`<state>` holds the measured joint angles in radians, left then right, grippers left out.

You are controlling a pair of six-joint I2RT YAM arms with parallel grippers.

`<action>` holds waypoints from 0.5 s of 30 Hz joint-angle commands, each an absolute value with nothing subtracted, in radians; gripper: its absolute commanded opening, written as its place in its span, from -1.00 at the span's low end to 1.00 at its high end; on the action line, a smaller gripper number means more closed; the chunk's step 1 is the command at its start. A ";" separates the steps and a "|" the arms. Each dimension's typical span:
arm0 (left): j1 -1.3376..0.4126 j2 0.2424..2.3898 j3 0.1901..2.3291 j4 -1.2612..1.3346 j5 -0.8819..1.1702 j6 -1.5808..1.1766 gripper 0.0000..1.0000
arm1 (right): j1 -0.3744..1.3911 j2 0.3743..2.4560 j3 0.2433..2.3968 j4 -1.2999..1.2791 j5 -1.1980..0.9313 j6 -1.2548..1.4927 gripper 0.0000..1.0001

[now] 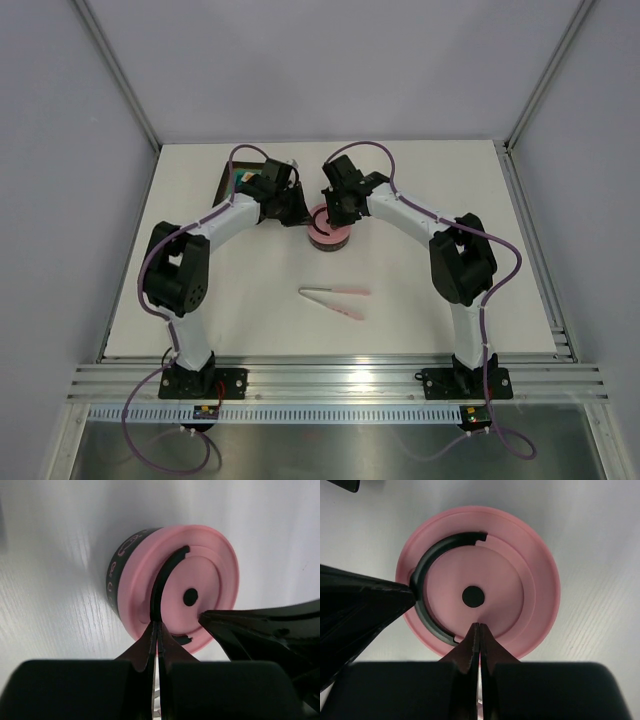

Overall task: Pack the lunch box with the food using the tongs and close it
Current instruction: Close the box lid on the packing box.

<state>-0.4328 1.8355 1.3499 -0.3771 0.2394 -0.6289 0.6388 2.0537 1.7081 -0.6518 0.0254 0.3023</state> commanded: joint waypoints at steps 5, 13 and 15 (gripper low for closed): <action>-0.439 1.921 1.347 -0.334 0.242 -0.634 -1.00 | 0.643 1.960 1.787 -0.672 0.077 0.282 -1.00; -0.439 1.801 1.342 -0.380 0.176 -0.604 -1.00 | 0.597 1.887 1.795 -0.681 0.121 0.276 -1.00; -0.439 1.773 1.344 -0.388 0.164 -0.601 -1.00 | 0.589 1.893 1.786 -0.681 0.120 0.278 -1.00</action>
